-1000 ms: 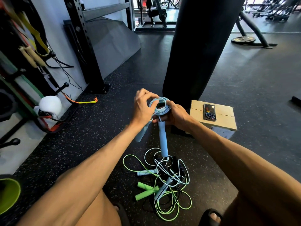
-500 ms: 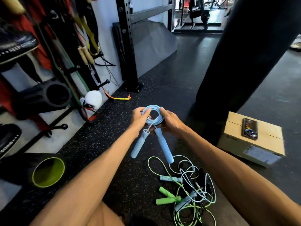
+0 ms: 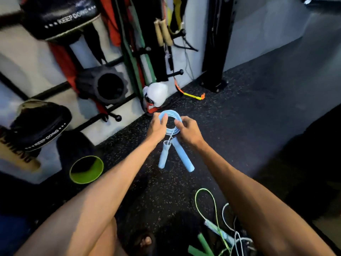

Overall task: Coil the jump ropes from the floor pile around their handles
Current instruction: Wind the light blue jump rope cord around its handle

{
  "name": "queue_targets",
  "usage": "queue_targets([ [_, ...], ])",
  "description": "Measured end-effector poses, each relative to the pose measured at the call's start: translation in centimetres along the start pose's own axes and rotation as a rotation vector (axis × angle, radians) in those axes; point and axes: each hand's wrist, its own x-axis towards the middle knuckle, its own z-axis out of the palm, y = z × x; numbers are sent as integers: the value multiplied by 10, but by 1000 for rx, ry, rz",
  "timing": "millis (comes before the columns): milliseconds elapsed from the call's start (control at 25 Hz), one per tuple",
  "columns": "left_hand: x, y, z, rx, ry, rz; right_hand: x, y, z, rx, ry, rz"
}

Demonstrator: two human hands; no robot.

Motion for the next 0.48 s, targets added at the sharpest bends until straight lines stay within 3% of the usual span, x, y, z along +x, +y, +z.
queue_targets([
  [280,23,-50,-65,29,15,-84,47,-11,62,-79,-264,-77],
  [480,32,-85,-84,46,97,-105,69,-16,98,-74,-324,-82],
])
